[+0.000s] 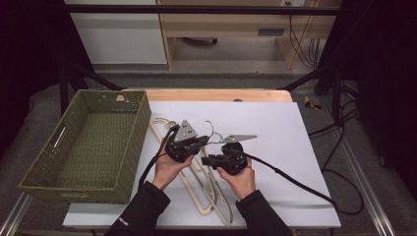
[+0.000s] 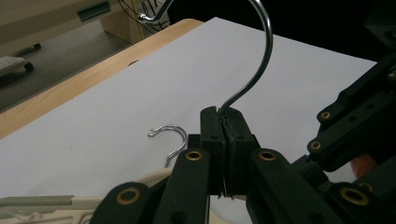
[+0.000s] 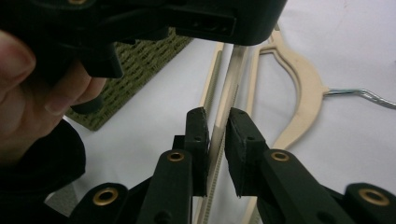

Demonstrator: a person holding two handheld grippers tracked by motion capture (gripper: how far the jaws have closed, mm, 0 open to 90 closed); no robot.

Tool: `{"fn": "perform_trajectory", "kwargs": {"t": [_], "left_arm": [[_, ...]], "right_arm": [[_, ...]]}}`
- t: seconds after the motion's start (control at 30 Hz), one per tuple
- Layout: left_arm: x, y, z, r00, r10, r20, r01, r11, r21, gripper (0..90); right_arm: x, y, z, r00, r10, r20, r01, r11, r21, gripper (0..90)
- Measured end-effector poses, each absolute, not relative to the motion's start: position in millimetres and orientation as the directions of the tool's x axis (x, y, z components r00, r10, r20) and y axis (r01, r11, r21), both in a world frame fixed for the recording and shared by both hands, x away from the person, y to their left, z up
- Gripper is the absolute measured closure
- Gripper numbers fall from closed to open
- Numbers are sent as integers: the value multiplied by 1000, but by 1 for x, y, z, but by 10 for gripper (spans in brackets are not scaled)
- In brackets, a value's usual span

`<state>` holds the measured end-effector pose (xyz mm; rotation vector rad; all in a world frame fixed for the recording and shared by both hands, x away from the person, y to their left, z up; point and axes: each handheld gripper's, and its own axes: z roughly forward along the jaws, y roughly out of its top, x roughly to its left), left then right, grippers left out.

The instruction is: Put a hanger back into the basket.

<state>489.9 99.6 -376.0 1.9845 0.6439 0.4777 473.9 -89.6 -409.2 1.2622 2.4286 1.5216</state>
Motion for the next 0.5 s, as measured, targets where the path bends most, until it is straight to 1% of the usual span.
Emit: {"fn": "perform_trajectory", "kwargs": {"t": [0.07, 0.13, 0.23, 0.33, 0.4, 0.5], "left_arm": [[488, 105, -372, 791, 610, 41, 243, -375, 894, 845], [486, 111, -367, 792, 610, 32, 242, -362, 900, 783], [481, 122, -359, 786, 618, -3, 253, -318, 913, 634], [475, 135, -352, 779, 627, -13, 253, -296, 921, 436], [471, 144, -350, 779, 626, -19, 260, -295, 920, 320], [462, 156, -349, 790, 613, -22, 268, -313, 911, 245]], "right_arm": [[473, -90, -408, -656, 650, 384, 630, 190, 753, 817], [473, -91, -407, -651, 655, 384, 633, 188, 751, 838], [472, -92, -405, -653, 648, 392, 639, 193, 745, 864], [470, -95, -402, -655, 658, 372, 634, 210, 744, 867], [468, -99, -399, -668, 656, 351, 623, 235, 746, 868], [463, -107, -390, -698, 640, 320, 593, 266, 760, 869]]}}
